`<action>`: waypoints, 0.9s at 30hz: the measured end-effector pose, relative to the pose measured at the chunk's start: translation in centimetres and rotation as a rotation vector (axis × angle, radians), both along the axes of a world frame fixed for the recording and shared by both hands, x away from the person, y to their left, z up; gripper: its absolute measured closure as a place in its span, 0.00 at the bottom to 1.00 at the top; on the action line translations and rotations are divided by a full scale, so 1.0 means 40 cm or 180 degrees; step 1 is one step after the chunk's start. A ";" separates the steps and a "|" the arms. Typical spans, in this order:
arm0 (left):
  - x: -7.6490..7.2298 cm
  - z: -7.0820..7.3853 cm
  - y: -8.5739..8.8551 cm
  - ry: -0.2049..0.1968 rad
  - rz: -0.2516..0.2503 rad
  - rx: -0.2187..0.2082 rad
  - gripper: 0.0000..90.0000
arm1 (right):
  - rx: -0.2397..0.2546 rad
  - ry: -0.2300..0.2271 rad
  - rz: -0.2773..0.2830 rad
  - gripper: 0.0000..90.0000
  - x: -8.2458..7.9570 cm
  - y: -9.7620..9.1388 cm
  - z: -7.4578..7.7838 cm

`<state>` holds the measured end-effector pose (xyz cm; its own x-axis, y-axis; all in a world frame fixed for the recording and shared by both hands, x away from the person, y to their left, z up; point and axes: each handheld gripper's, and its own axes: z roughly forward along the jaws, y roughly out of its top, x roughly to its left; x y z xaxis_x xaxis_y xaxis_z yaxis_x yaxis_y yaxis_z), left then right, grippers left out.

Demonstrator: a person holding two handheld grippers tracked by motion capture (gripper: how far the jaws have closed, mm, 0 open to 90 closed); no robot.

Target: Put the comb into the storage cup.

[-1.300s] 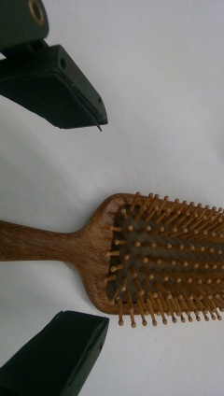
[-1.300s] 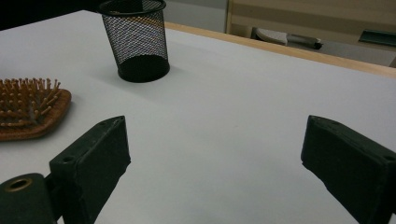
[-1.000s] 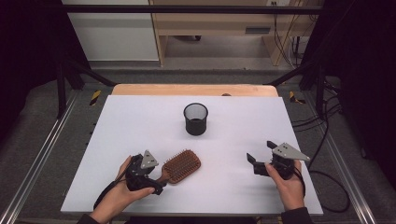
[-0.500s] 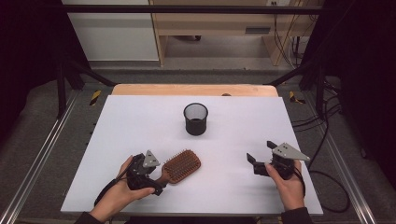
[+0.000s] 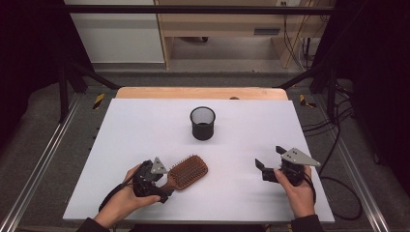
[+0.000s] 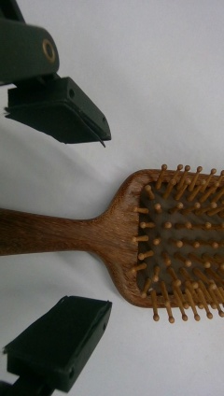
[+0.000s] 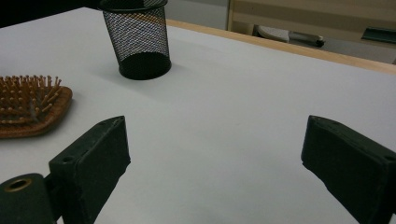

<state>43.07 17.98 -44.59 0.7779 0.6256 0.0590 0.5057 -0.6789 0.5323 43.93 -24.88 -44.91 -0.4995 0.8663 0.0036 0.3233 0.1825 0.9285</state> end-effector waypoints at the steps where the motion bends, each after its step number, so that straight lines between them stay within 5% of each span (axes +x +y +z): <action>1: 0.001 -0.001 0.000 0.0014 -0.0002 0.0013 0.19 | -0.0002 -0.0001 0.0002 0.09 0.000 0.000 0.000; 18: 0.010 -0.011 -0.007 0.0375 -0.0180 0.0144 0.43 | -0.0001 0.0010 0.0006 0.09 0.001 0.000 -0.002; 27: 0.017 -0.010 -0.016 0.0442 -0.0258 0.0258 0.56 | 0.0009 0.0025 0.0016 0.09 0.001 0.001 -0.003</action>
